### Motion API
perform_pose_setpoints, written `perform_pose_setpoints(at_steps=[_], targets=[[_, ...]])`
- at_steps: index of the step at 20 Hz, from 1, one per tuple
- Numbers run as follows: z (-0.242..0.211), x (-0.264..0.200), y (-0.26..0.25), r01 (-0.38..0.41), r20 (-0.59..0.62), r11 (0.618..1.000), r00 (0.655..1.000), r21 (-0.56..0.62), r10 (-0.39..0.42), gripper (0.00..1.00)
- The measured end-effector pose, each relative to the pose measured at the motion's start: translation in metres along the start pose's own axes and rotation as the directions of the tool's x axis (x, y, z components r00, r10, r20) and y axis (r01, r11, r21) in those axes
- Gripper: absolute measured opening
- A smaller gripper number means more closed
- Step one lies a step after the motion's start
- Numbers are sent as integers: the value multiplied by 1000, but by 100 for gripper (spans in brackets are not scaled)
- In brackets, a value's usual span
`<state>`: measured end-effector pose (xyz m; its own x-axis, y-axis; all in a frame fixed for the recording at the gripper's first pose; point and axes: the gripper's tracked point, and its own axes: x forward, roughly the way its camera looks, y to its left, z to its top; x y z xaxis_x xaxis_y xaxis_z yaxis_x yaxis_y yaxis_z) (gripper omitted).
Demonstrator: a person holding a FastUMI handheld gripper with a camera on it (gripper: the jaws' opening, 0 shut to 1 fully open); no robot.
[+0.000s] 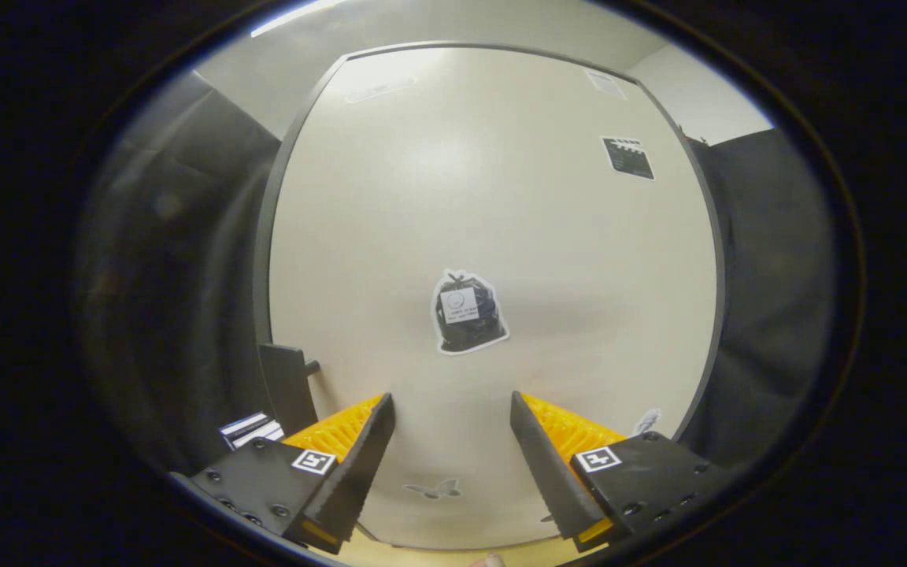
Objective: Open the shoe cabinet door, grab the shoes and put them into the shoe cabinet, then close the shoe cabinet door.
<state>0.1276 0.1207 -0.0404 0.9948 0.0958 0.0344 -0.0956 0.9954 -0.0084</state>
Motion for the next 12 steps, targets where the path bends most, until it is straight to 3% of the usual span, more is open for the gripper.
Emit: perform_pose_setpoints(at_steps=[12], targets=[[-4,-2,1,-21,-8,999,1000,28,21,94]])
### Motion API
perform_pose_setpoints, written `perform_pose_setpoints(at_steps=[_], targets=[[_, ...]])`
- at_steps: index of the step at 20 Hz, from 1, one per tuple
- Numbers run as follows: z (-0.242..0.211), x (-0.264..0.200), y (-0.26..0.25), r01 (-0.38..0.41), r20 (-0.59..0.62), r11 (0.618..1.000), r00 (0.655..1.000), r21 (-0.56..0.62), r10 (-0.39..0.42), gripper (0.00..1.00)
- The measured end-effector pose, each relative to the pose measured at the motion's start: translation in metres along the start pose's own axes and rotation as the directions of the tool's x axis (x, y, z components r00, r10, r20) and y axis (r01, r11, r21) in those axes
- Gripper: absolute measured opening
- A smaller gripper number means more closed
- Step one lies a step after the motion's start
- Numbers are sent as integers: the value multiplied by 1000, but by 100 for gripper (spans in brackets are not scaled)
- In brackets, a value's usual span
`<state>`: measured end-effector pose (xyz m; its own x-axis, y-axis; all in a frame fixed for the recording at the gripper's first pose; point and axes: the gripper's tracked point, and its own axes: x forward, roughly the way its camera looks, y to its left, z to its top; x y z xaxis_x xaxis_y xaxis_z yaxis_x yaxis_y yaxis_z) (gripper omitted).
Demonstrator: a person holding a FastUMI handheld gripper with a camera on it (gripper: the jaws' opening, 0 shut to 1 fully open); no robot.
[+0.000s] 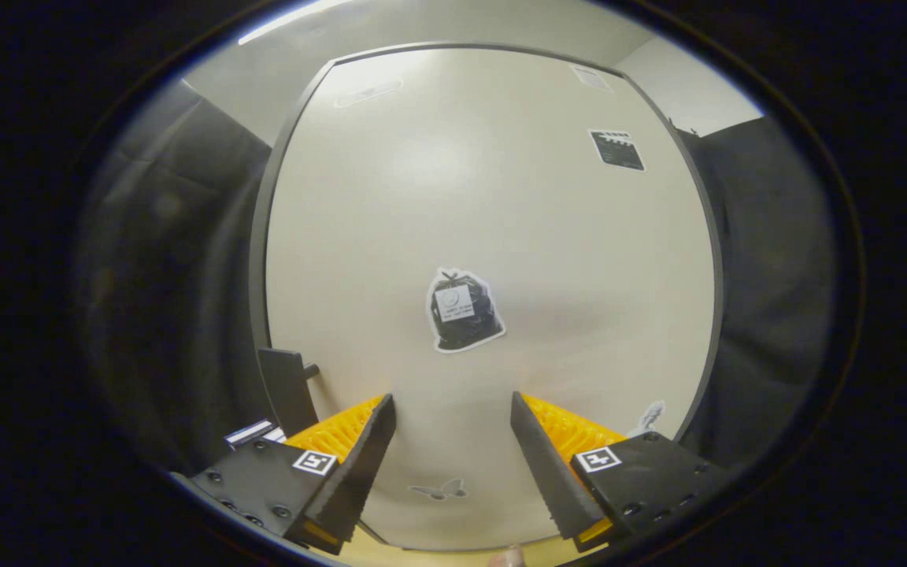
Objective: Open the shoe cabinet door, grab the shoes and put them into the shoe cabinet, then close the shoe cabinet door.
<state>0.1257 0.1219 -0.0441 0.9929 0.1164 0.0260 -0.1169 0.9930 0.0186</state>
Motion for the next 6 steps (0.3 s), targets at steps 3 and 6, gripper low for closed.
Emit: perform_pose_setpoints(at_steps=[3,6], targets=[[1,1,-1,-1,0,1000,1000,-2,1,94],[1,2,-1,0,1,1000,1000,-1,0,94]])
